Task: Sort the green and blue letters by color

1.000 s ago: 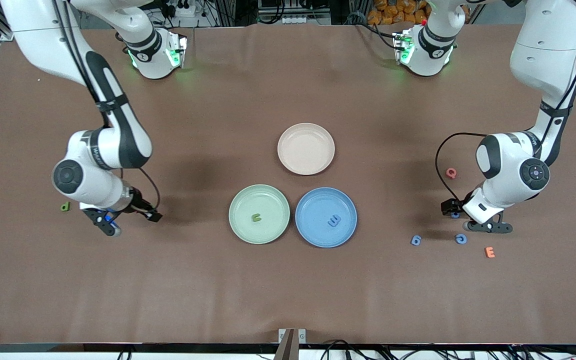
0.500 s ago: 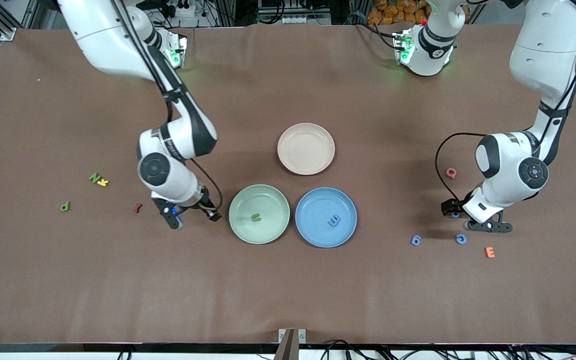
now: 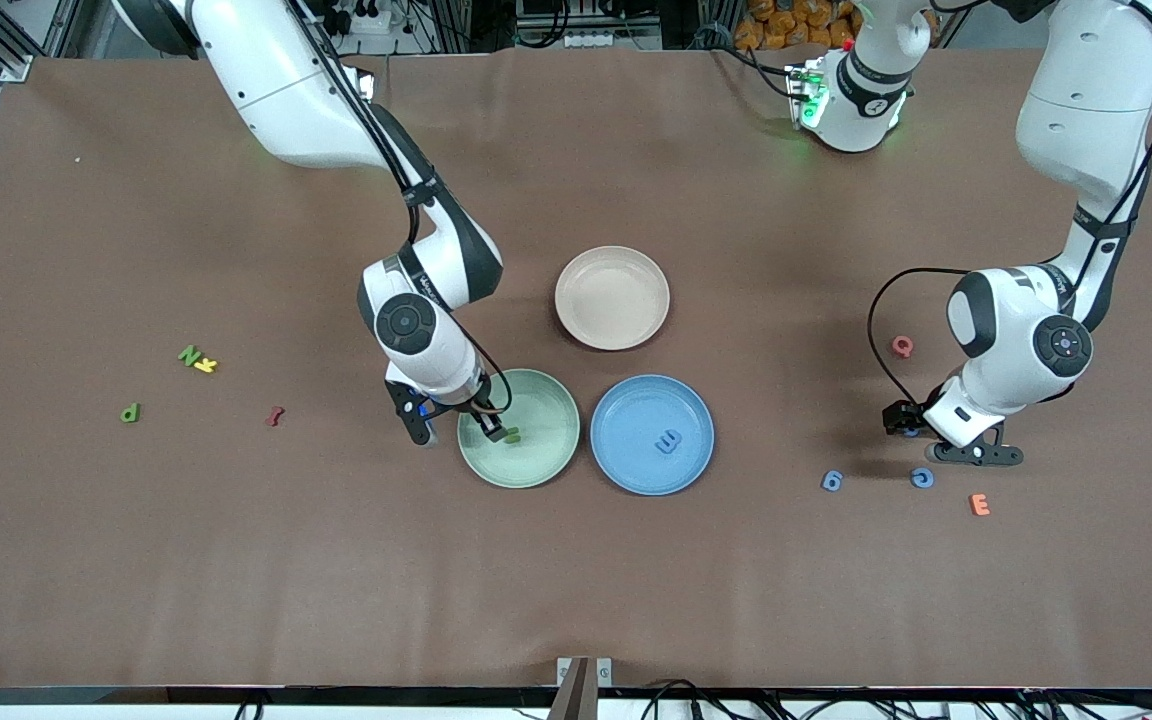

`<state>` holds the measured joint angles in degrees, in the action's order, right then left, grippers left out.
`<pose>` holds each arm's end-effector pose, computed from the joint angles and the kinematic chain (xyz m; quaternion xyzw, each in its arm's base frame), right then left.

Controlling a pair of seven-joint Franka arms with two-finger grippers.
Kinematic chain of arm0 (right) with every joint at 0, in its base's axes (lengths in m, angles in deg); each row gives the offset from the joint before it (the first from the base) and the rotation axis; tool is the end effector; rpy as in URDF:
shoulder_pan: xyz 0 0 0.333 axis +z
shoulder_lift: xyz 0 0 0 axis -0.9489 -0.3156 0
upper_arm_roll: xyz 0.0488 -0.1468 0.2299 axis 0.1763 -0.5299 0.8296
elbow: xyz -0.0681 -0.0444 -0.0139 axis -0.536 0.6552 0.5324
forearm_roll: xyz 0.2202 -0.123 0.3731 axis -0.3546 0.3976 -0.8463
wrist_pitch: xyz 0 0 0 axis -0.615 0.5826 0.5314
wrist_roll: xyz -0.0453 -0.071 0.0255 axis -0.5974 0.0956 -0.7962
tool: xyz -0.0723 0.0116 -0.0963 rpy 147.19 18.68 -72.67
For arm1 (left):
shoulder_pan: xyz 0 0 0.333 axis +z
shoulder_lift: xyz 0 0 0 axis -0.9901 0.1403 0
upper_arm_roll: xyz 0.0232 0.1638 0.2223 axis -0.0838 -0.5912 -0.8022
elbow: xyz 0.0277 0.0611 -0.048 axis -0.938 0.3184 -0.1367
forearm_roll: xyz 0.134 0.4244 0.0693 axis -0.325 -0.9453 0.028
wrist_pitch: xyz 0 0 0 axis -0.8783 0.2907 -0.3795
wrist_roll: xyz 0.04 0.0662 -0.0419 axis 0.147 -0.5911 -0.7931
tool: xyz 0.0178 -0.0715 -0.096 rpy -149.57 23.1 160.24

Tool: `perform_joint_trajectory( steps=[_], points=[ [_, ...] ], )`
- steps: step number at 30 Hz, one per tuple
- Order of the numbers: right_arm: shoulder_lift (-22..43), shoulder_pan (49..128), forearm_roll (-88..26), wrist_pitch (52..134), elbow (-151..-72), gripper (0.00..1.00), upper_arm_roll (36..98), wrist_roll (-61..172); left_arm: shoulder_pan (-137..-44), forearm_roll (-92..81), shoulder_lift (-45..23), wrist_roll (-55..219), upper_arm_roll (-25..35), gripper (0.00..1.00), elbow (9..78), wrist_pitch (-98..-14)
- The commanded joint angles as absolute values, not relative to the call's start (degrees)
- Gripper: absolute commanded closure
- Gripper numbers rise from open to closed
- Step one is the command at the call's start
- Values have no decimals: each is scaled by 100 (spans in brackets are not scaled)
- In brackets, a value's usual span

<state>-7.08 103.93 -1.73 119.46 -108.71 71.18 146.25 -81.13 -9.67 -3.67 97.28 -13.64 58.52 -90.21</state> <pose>0.6031 0.3649 0.1081 -0.8633 0.5014 0.0089 0.0573 0.6247 0.0150 0.0779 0.9988 -0.0313 0.0342 0.0166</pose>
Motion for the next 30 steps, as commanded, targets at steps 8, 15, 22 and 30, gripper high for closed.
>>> perform_joint_trajectory(
  steps=[8, 15, 22, 30],
  points=[
    [-701, 10324, -194, 11880, -10744, 0, 7094, 14737, -8140, -786, -423, 9732, -1350, 28, 5970, -9148],
    [-429, 10008, -159, 11512, -10771, 0, 7103, 14281, -8167, -777, -467, 9723, -1350, 31, 6032, -9201],
    [80, 9499, -159, 10826, -11008, 0, 7103, 13147, -8176, -777, -467, 9723, -1350, 35, 6058, -9210],
    [503, 8822, -150, 10395, -11280, 0, 7103, 11847, -8184, -777, -476, 9723, -1350, 42, 6058, -9227]
  ],
)
